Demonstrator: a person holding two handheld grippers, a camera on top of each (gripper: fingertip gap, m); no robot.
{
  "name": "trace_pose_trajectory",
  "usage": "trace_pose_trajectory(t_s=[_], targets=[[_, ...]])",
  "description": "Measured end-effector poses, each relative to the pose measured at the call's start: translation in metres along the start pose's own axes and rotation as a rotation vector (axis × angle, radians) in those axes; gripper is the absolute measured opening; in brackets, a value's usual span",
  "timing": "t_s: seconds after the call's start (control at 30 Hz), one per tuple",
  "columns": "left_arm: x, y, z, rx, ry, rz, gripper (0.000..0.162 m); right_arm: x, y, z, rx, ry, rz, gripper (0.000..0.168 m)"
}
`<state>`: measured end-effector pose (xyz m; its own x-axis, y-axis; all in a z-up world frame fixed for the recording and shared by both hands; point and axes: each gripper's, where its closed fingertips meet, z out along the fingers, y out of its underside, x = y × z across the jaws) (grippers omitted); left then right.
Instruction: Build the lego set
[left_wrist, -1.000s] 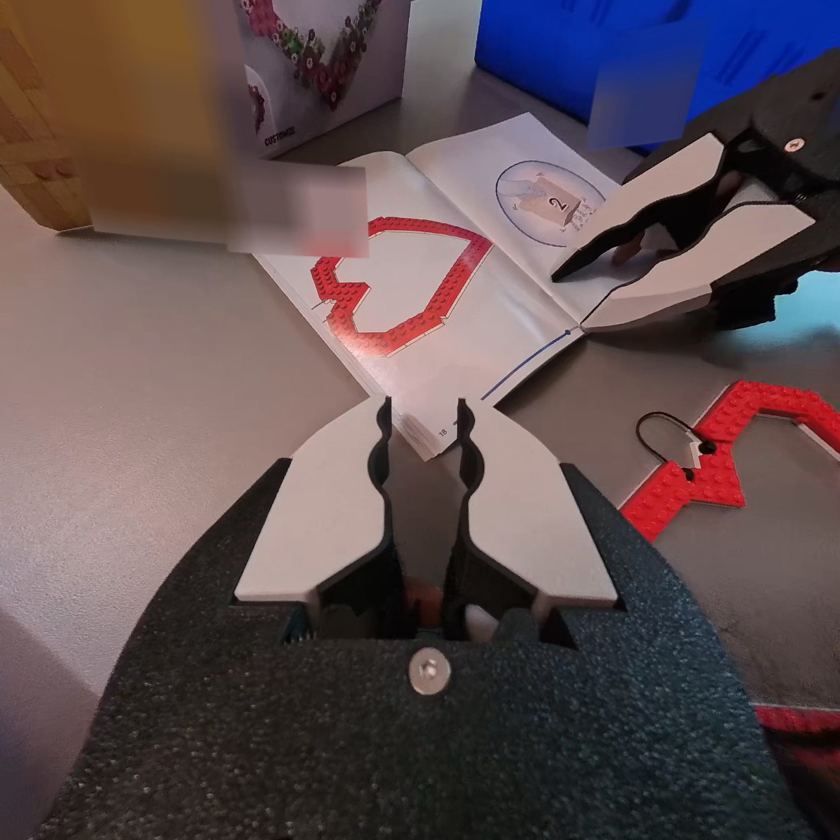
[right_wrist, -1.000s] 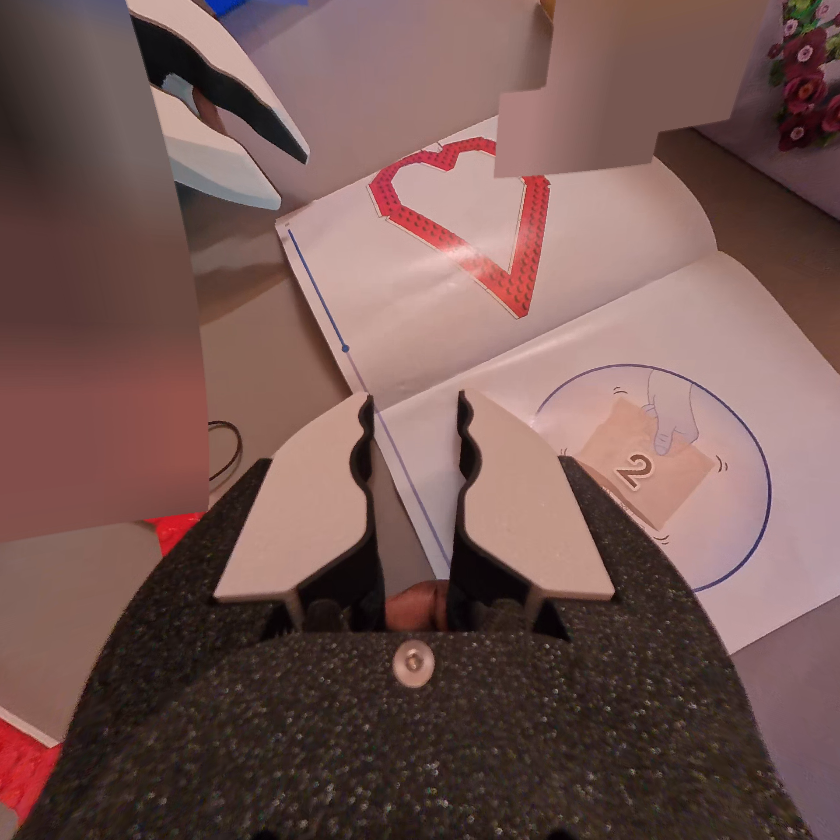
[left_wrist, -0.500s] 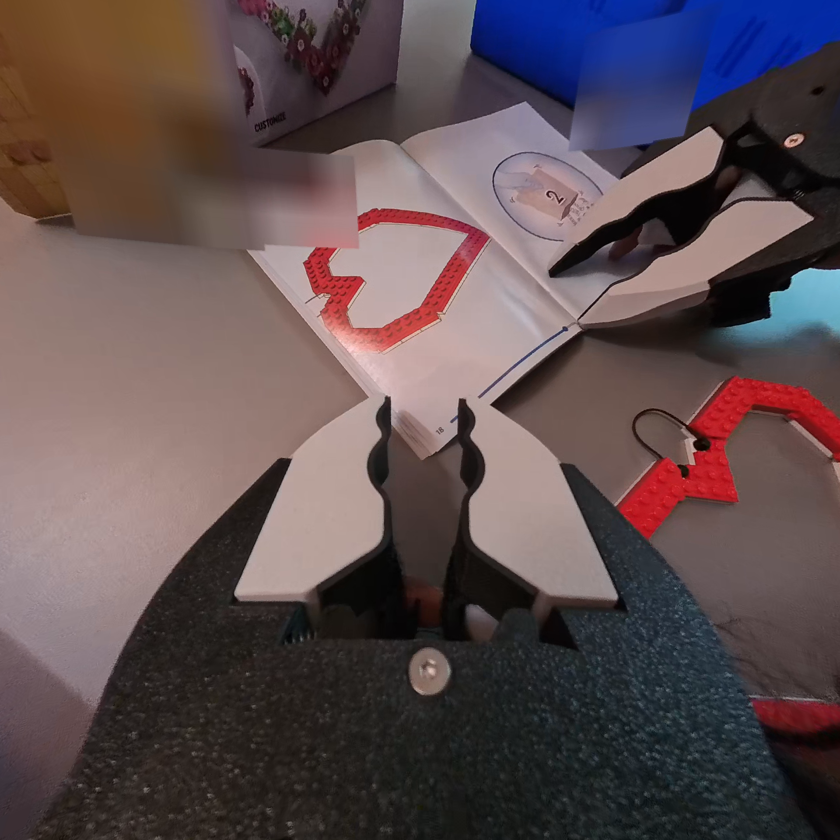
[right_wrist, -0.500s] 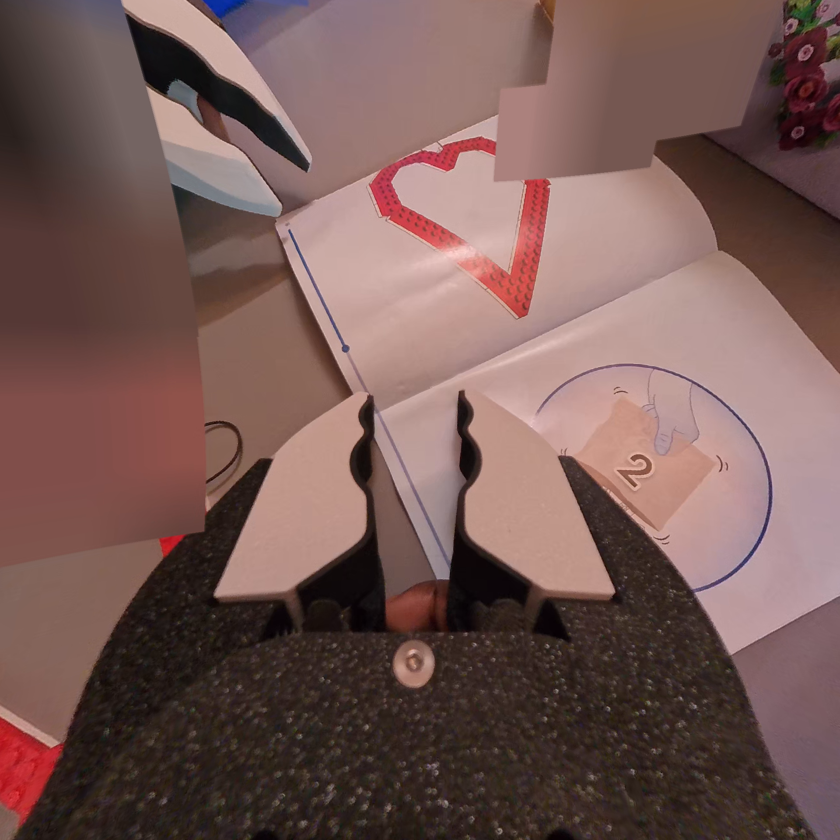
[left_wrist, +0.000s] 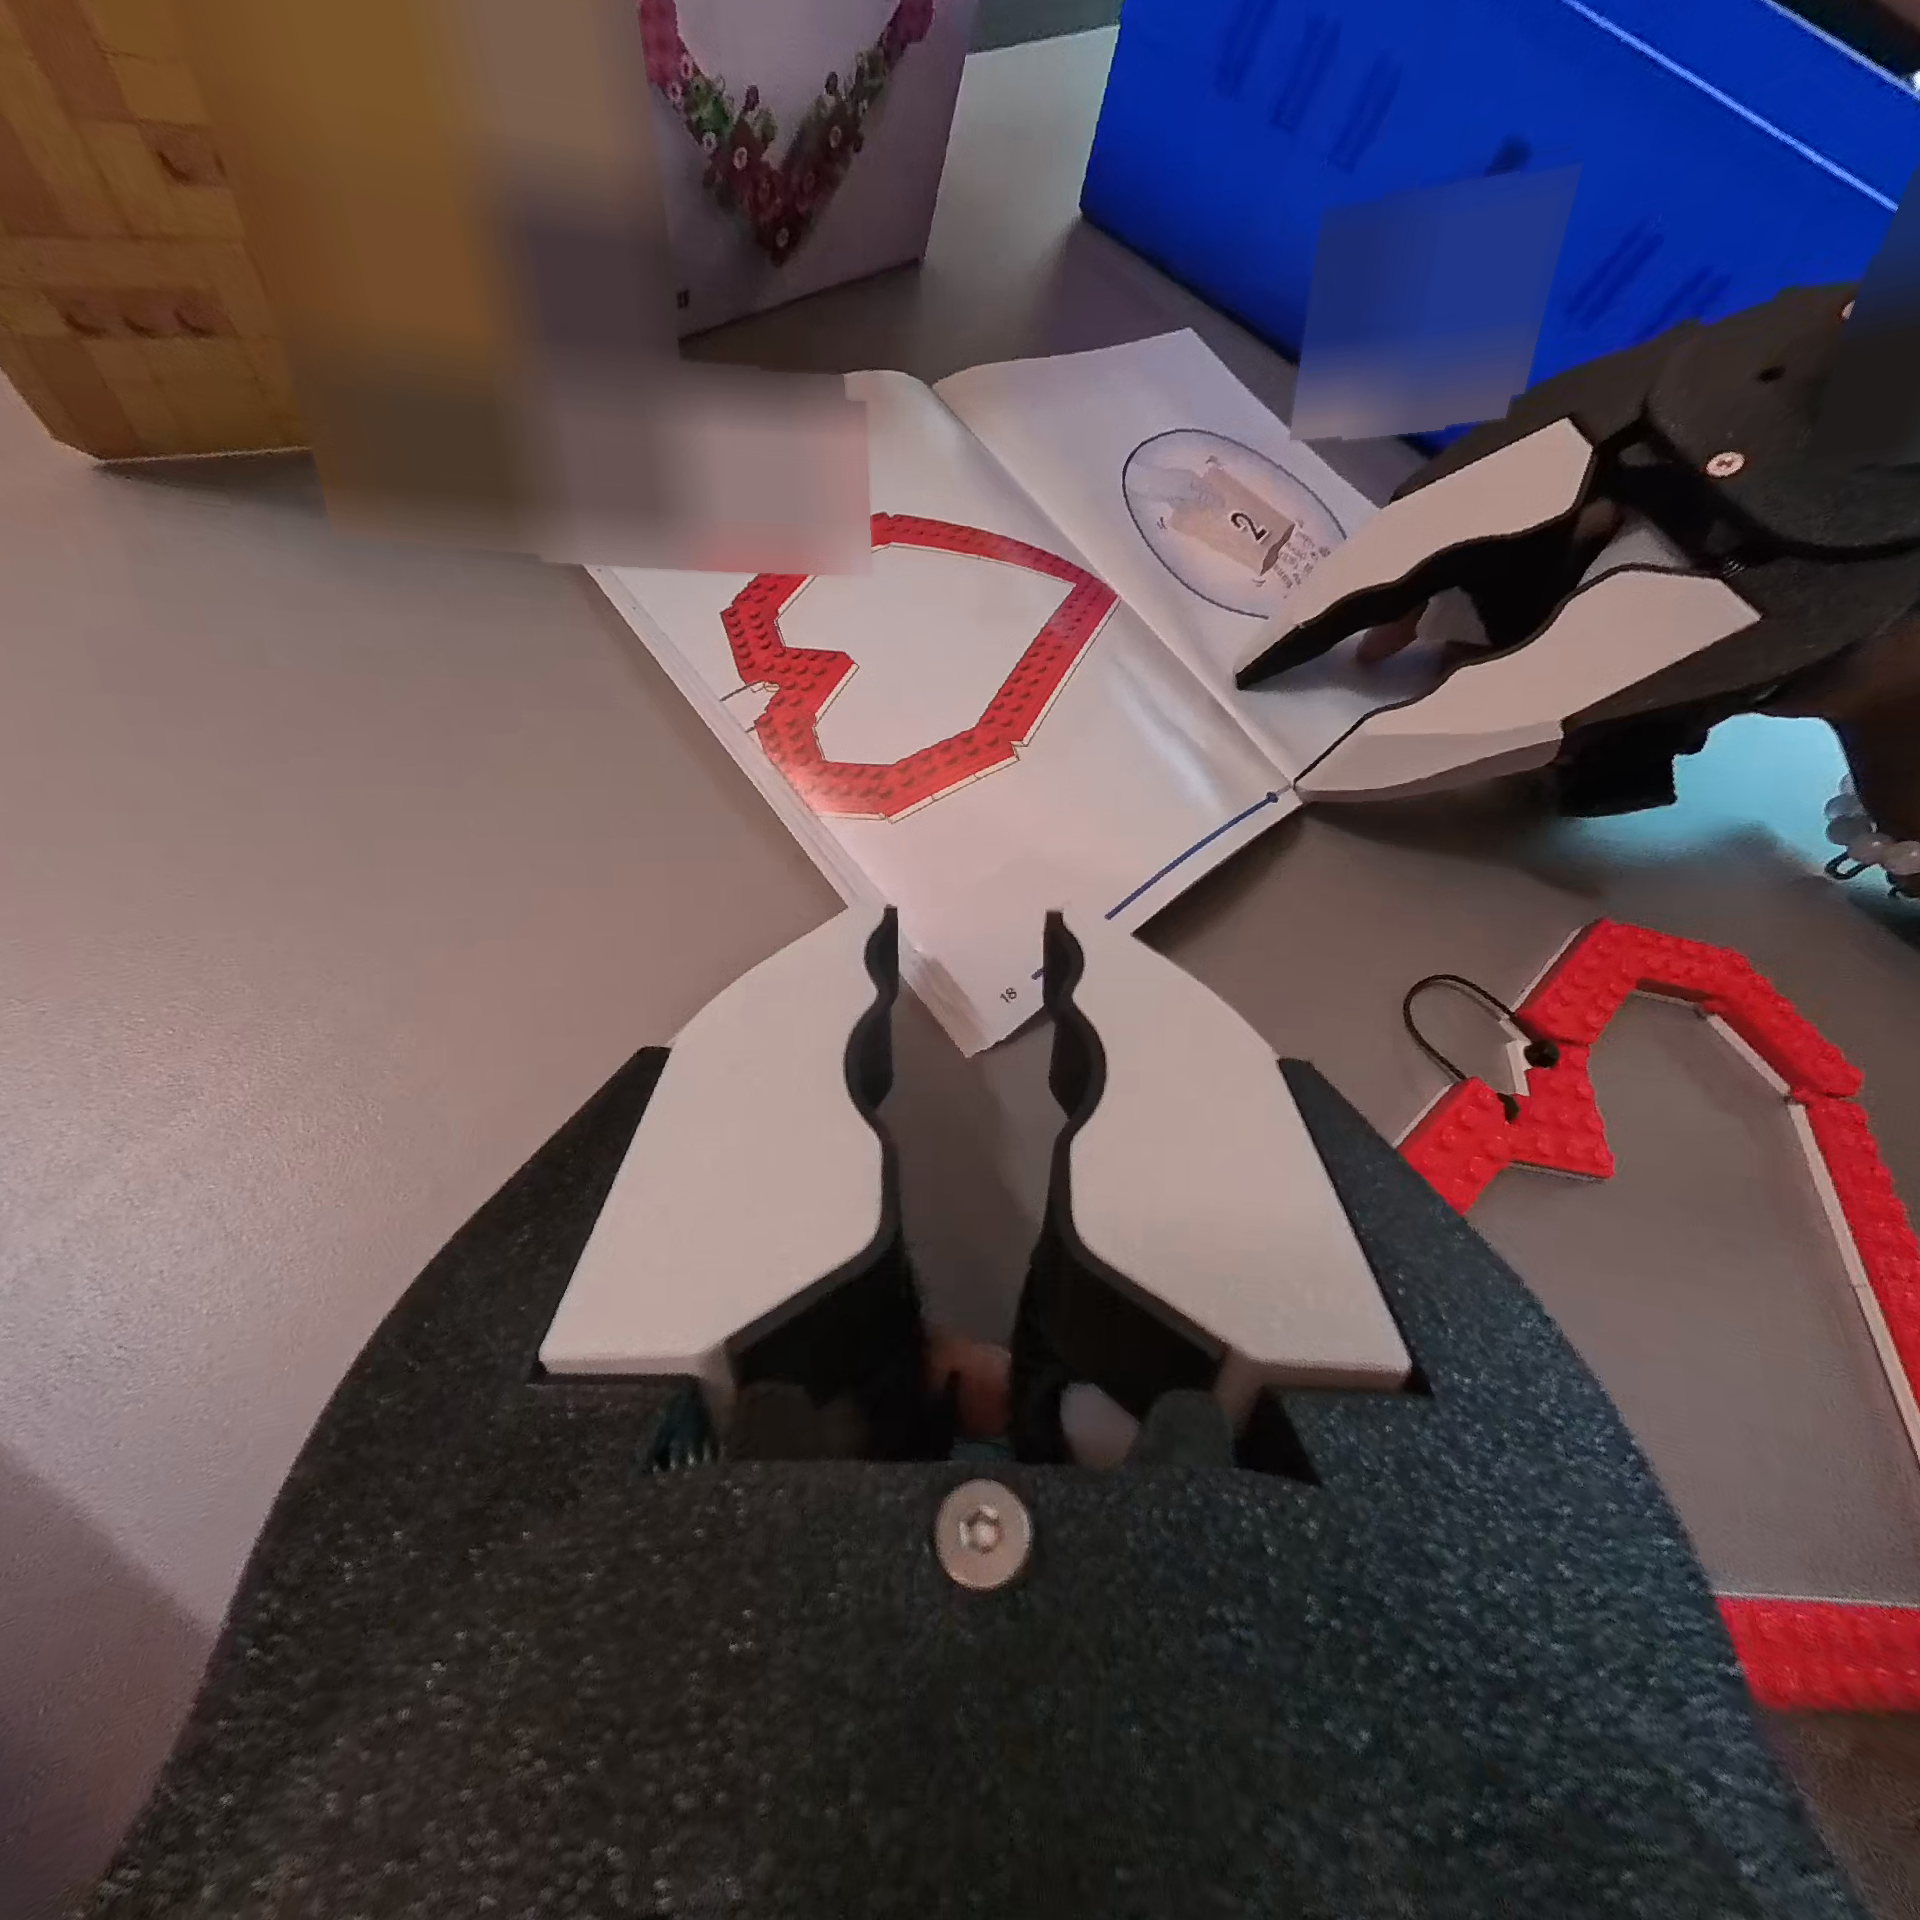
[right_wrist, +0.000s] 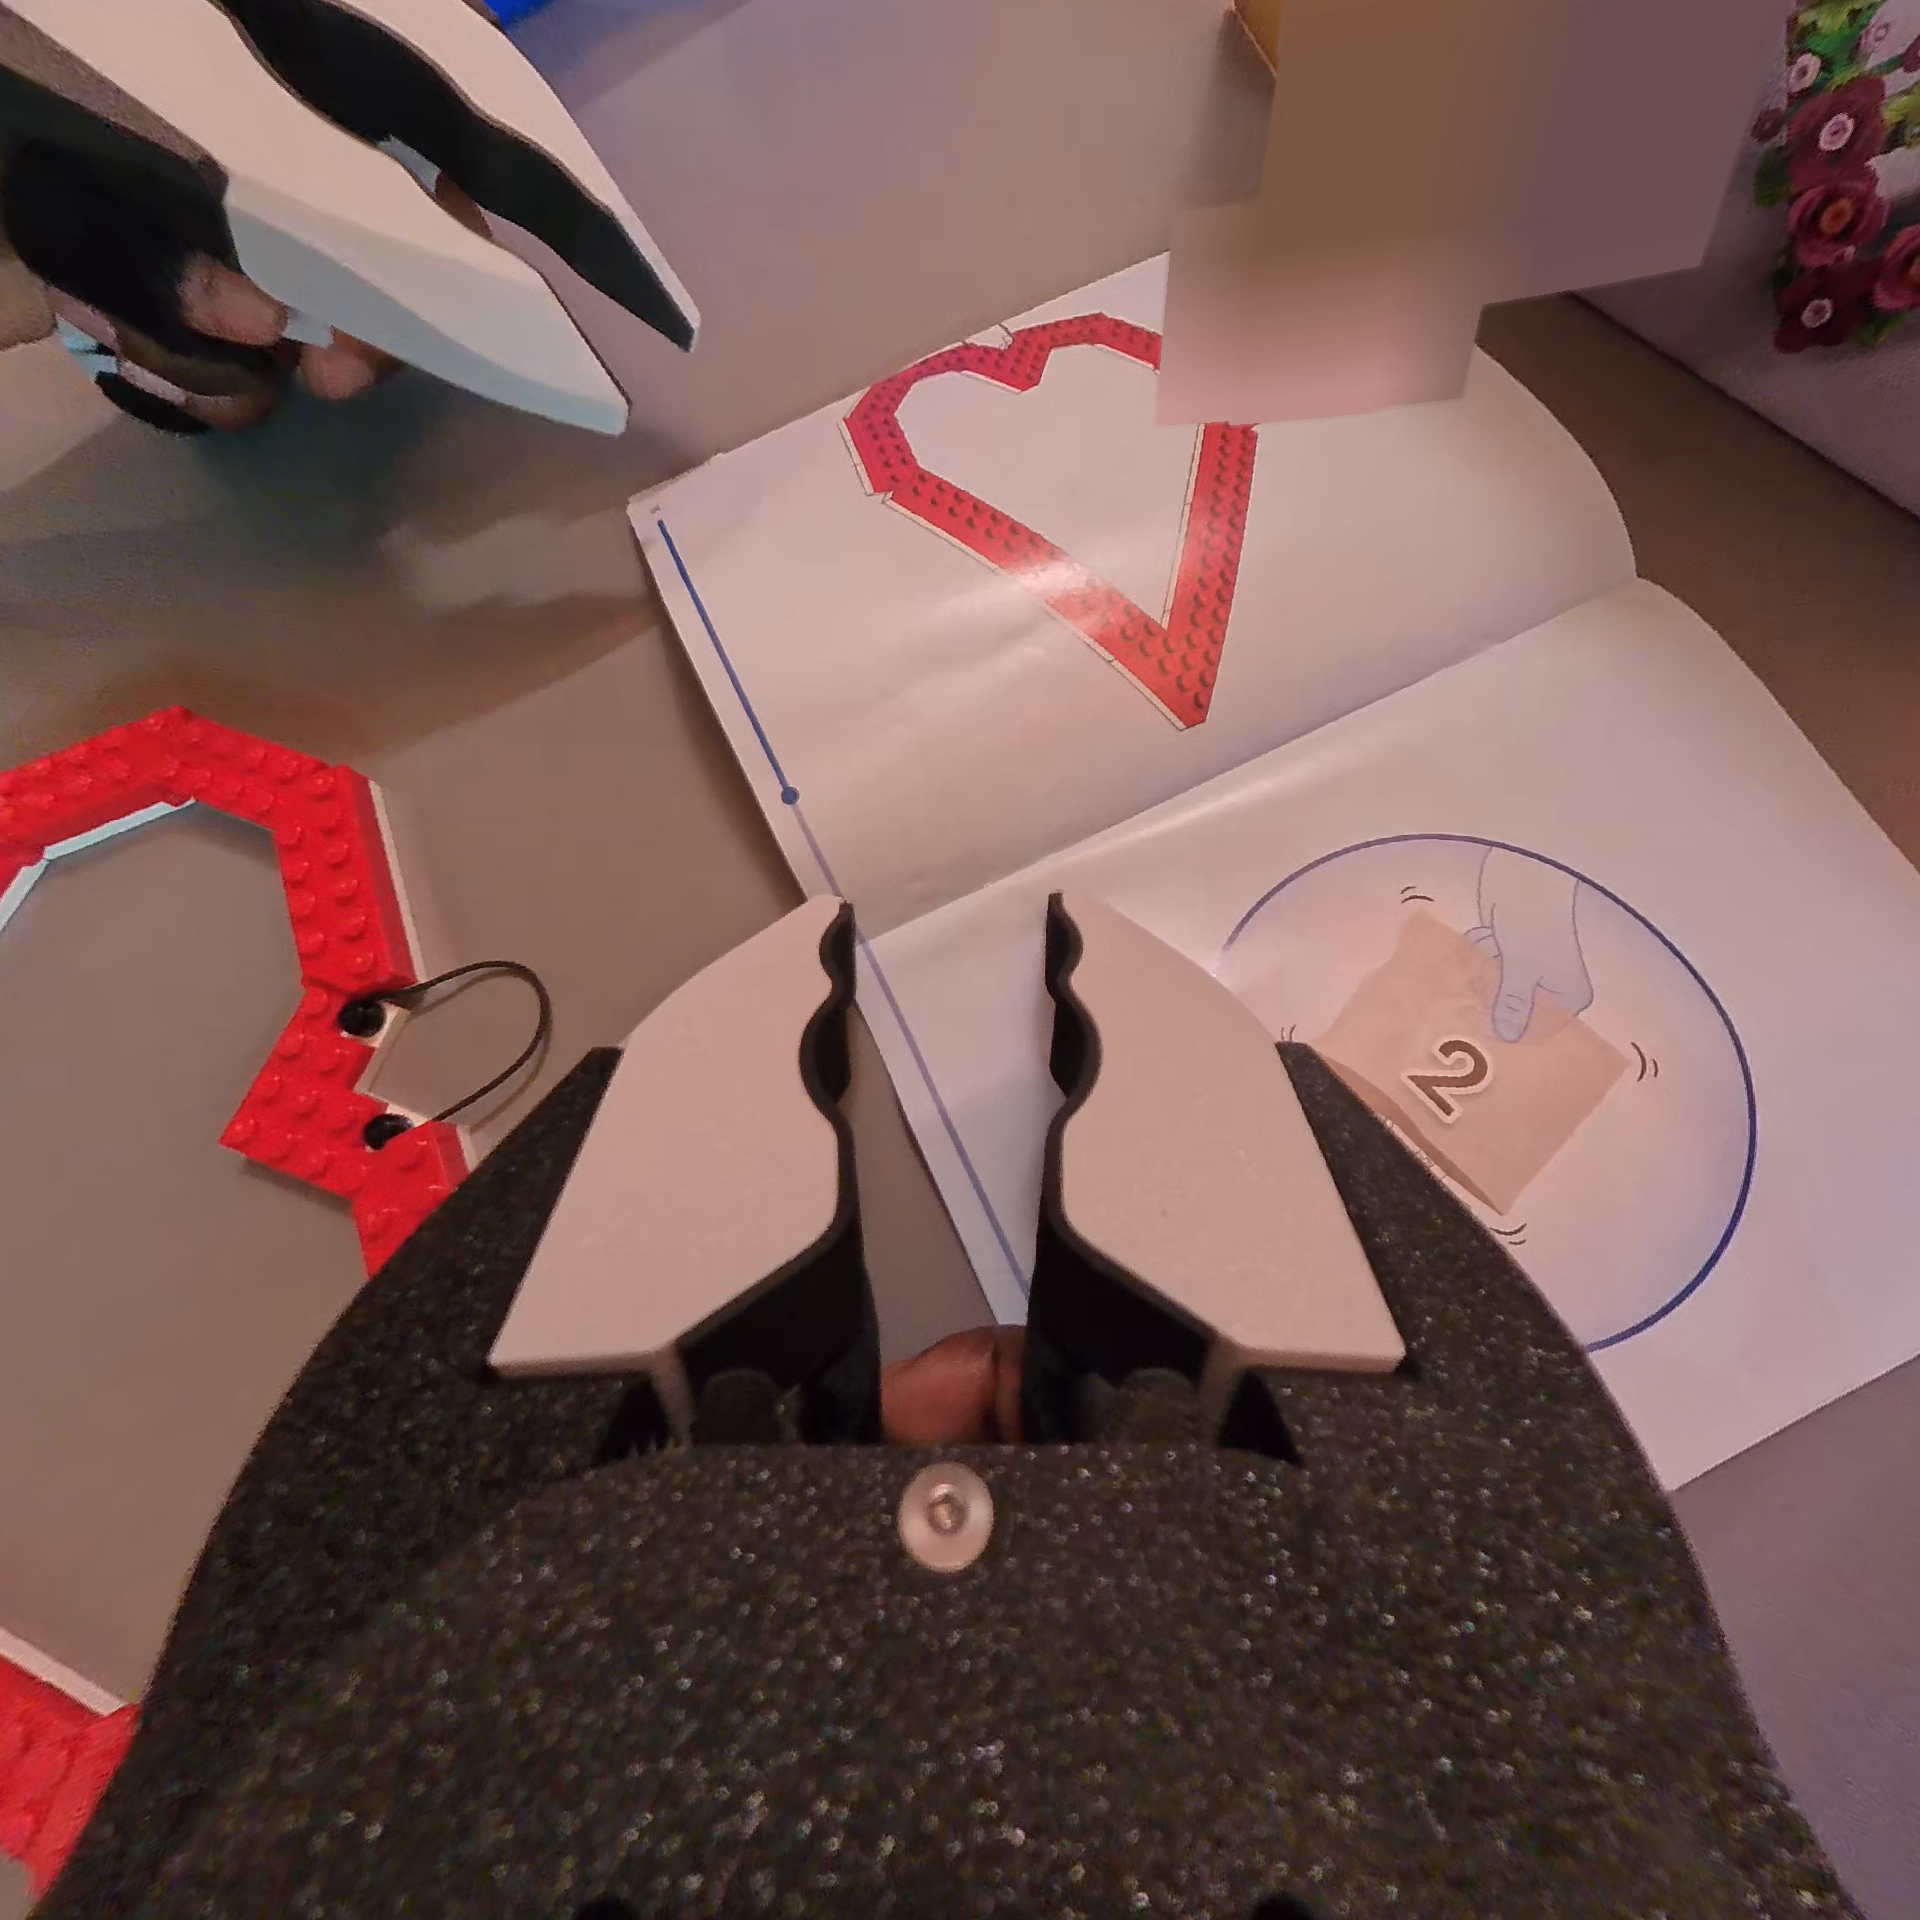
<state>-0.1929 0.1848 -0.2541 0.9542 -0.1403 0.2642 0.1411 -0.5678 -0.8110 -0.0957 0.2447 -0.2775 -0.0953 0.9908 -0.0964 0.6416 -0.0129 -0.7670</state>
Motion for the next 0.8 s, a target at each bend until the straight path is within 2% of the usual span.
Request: trace_pose_trajectory(t_s=[0.6,0.8], targets=[[0.008,0.013,0.009,-0.095,-0.029,0.124,0.026,0.000,0.000,0.000,-0.002,0.008,-0.010,0.035],[0.007,0.012,0.008,-0.094,-0.028,0.116,0.025,0.000,-0.004,-0.001,0.000,0.024,-0.029,0.035]])
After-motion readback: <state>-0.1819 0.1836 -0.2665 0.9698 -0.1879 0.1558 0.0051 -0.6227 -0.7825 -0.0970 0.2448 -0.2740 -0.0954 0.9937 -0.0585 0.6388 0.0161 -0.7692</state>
